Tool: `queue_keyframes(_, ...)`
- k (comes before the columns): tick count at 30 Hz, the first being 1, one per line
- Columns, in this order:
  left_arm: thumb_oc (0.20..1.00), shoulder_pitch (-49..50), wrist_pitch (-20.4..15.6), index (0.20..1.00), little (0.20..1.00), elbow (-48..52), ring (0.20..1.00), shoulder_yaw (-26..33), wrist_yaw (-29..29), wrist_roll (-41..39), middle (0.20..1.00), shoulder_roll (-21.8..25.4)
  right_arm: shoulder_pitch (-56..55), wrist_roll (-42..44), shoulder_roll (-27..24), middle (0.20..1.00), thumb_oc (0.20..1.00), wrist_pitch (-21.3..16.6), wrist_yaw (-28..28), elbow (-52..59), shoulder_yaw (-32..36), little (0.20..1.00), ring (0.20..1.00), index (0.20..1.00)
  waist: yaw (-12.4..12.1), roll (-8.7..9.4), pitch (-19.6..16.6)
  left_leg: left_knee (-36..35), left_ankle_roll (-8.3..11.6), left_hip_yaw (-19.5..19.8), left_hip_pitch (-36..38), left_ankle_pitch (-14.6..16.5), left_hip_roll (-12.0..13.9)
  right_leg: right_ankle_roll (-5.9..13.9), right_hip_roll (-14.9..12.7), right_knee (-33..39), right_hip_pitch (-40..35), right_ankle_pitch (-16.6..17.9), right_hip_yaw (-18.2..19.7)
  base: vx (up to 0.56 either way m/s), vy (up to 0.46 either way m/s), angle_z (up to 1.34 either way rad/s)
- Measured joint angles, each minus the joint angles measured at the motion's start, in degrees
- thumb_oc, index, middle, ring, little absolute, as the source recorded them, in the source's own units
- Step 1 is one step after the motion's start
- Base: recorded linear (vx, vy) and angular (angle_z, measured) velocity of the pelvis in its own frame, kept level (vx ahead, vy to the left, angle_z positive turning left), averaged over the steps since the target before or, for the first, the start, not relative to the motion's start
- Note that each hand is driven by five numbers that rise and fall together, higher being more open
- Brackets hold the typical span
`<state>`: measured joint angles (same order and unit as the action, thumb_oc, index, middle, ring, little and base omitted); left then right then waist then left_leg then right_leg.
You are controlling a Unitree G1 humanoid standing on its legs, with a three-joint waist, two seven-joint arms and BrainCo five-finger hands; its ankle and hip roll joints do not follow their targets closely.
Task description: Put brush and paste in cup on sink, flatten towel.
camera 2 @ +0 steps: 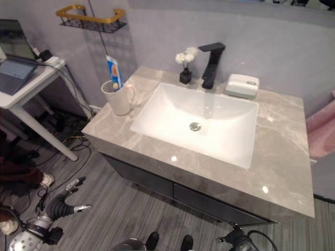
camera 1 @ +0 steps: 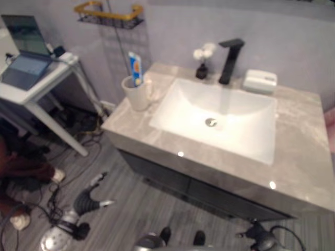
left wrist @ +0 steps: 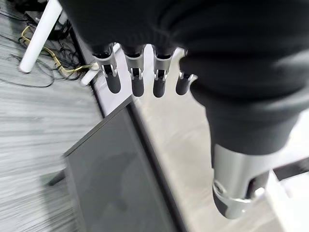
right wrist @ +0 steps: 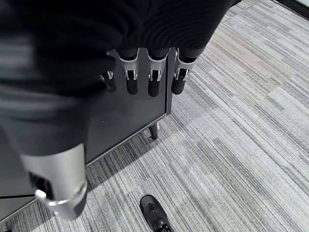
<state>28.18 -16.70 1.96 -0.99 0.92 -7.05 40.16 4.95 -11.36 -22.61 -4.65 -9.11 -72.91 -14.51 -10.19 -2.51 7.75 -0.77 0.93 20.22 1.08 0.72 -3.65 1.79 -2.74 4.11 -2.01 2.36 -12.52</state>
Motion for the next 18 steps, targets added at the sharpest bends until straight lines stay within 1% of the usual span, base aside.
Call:
queue_keyframes(3, 1.000, -0.32, -0.24, 1.000, 1.000, 1.92, 1.000, 4.06, 0.52, -1.71, 1.000, -0.20, -0.23, 0.00, 0.10, 1.000, 1.000, -0.01, 0.16, 0.88, 0.32, 1.000, 1.000, 1.000, -0.14, 0.34, 0.10, -0.02, -0.05, 0.70, -0.13, -0.10, -0.22, 0.33, -0.24, -0.25, 0.00, -0.30, -0.65, 0.01, 0.004, 0.12)
queue_keyframes(5, 1.000, -1.17, -0.46, 1.000, 1.000, 3.16, 1.000, 6.72, 2.22, -2.47, 1.000, -1.35, -1.63, 0.00, 0.12, 1.000, 1.000, 0.03, 0.23, 2.16, 0.35, 1.000, 1.000, 1.000, -0.22, 0.59, 0.02, -0.04, -0.09, 0.82, 0.03, -0.12, -0.28, 0.43, -0.39, -0.87, 0.06, -0.89, -0.86, 0.03, -0.003, 0.06)
queue_keyframes(10, 1.000, -5.09, -0.64, 1.000, 1.000, 3.82, 1.000, 11.14, 4.74, -5.65, 1.000, -6.12, -2.87, 0.01, 0.27, 1.000, 1.000, 0.20, 0.63, 2.22, 0.87, 1.000, 1.000, 1.000, -0.32, 1.36, -0.10, -0.11, -0.09, 0.47, 0.10, -0.08, -0.35, 0.60, -0.47, -0.88, 0.21, -1.17, -0.46, 0.03, 0.002, -0.03)
queue_keyframes(14, 1.000, -7.28, -0.92, 1.000, 1.000, 2.61, 1.000, 13.01, 6.74, -6.65, 1.000, -7.25, -3.97, 0.08, 0.44, 1.000, 1.000, 0.20, 0.88, 2.30, 1.42, 1.000, 1.000, 1.000, -0.14, 2.14, 0.06, -0.25, -0.08, -0.92, -0.06, 0.01, -0.17, 0.54, -0.34, -0.98, 0.96, -1.13, 0.78, 0.04, 0.015, -0.17)
queue_keyframes(15, 1.000, -7.91, -1.00, 1.000, 1.000, 2.56, 1.000, 13.17, 7.04, -6.63, 1.000, -7.25, -4.60, 0.12, 0.50, 1.000, 1.000, 0.43, 1.08, 2.25, 2.44, 1.000, 1.000, 1.000, 0.54, 2.49, 0.10, -0.37, -0.12, -1.14, 0.28, 0.05, -0.14, 0.55, -0.30, -0.99, 1.07, -1.13, 1.01, 0.04, 0.012, -0.12)
queue_keyframes(17, 1.000, -9.35, -1.29, 1.000, 1.000, 2.27, 1.000, 13.96, 8.63, -6.61, 1.000, -7.32, -5.51, 0.16, 0.65, 1.000, 1.000, 0.51, 1.24, 2.32, 3.16, 1.000, 1.000, 1.000, 0.48, 2.90, 0.19, -0.94, -0.16, -1.85, 0.82, 0.05, 0.08, 0.56, -0.19, -1.01, 1.04, -1.13, 1.74, 0.05, 0.030, -0.20)
queue_keyframes(18, 1.000, -9.98, -1.57, 1.000, 1.000, 1.81, 1.000, 14.09, 9.11, -6.55, 1.000, -7.29, -6.04, 0.22, 0.67, 1.000, 1.000, 0.64, 1.25, 2.26, 3.27, 1.000, 1.000, 1.000, 1.01, 3.20, 0.15, -1.13, -0.22, -2.40, 1.05, 0.11, 0.15, 0.56, -0.13, -1.00, 1.09, -1.13, 2.31, 0.06, 0.053, -0.23)
